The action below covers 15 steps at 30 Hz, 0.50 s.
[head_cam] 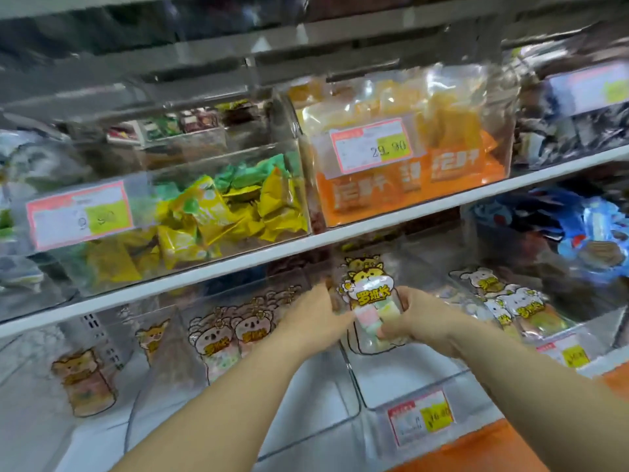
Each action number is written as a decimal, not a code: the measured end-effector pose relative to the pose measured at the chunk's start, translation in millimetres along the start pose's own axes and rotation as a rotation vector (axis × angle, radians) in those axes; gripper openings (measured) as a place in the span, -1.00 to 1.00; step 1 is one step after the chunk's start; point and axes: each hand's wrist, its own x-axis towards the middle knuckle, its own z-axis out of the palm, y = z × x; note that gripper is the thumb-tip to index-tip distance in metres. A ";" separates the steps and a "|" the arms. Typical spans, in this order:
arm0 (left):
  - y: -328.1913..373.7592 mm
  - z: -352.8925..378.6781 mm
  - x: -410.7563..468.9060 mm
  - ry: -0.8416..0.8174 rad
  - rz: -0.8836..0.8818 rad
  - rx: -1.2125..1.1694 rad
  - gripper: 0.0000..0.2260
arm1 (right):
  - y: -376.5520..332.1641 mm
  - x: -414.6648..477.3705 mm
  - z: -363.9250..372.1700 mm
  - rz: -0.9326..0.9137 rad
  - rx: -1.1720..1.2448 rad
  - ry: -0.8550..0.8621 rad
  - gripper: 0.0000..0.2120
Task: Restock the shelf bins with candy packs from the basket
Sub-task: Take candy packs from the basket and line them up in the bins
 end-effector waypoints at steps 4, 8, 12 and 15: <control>-10.8 2.5 21.7 -0.020 -0.029 0.089 -0.78 | 7.6 48.4 2.8 0.057 -0.013 -0.075 -0.57; -20.6 0.2 41.8 -0.008 -0.041 0.123 -0.79 | 25.3 74.4 11.4 0.100 -0.233 -0.101 -0.68; -23.4 2.7 59.6 0.004 -0.048 0.165 -0.63 | 46.8 91.3 15.1 0.112 -0.612 -0.169 -0.04; -25.9 6.6 65.5 -0.052 -0.034 0.162 -0.43 | 42.0 88.0 16.5 0.112 -0.699 -0.121 -0.01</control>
